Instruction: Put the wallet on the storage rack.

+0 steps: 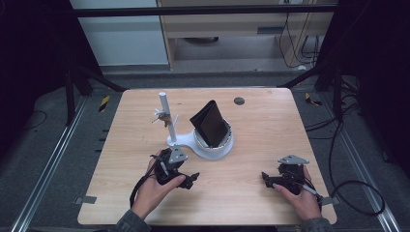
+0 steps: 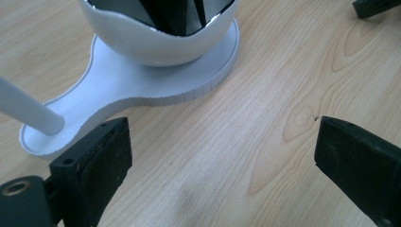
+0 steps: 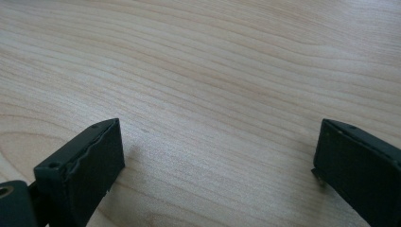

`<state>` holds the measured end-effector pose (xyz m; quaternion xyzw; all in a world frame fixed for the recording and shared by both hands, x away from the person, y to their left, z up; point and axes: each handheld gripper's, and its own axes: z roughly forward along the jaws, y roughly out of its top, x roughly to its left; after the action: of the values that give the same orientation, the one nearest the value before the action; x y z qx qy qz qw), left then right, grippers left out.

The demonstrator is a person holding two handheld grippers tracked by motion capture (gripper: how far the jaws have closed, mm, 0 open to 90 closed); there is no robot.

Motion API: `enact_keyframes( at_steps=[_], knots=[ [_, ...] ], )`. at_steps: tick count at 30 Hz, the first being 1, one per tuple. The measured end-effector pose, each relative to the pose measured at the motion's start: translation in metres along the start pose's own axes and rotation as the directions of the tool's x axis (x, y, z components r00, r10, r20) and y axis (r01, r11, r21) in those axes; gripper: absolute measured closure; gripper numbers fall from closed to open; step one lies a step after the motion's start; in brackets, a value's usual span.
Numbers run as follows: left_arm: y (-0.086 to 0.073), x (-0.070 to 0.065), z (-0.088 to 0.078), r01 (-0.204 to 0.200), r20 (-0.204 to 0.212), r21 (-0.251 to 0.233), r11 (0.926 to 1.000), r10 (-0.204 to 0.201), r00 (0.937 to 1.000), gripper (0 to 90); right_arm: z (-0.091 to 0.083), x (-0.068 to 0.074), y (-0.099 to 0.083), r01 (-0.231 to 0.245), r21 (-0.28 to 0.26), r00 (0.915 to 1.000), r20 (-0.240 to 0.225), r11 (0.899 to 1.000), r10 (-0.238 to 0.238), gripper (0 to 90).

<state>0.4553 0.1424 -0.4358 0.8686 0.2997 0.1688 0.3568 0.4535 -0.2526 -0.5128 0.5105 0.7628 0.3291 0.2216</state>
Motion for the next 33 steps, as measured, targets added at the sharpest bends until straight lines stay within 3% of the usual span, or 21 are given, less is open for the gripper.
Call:
enact_keyframes(
  at_steps=[9, 18, 28, 33],
  knots=[
    [-0.025, 0.014, -0.001, 0.020, -0.037, 0.018, 0.9996, -0.019, 0.9991, 4.7, 0.000, 0.000, 0.000, -0.001, 0.000, 1.0000, 0.000, 1.000, 0.001, 2.7],
    [-0.054, 0.032, -0.008, 0.087, -0.073, 0.022, 0.9960, -0.085, 0.9937, 4.8, 0.000, 0.000, 0.000, -0.001, 0.000, 1.0000, 0.000, 1.000, 0.001, 2.7],
    [-0.087, 0.062, -0.006, 0.192, -0.155, 0.032, 0.9808, -0.185, 0.9703, 5.4, 0.000, 0.000, 0.000, -0.001, 0.000, 1.0000, 0.000, 1.000, 0.001, 2.7],
    [-0.097, 0.070, -0.004, 0.207, -0.170, 0.042, 0.9775, -0.197, 0.9655, 5.4, 0.000, 0.000, 0.000, -0.001, 0.000, 1.0000, 0.000, 1.000, 0.001, 2.7]
  ],
)
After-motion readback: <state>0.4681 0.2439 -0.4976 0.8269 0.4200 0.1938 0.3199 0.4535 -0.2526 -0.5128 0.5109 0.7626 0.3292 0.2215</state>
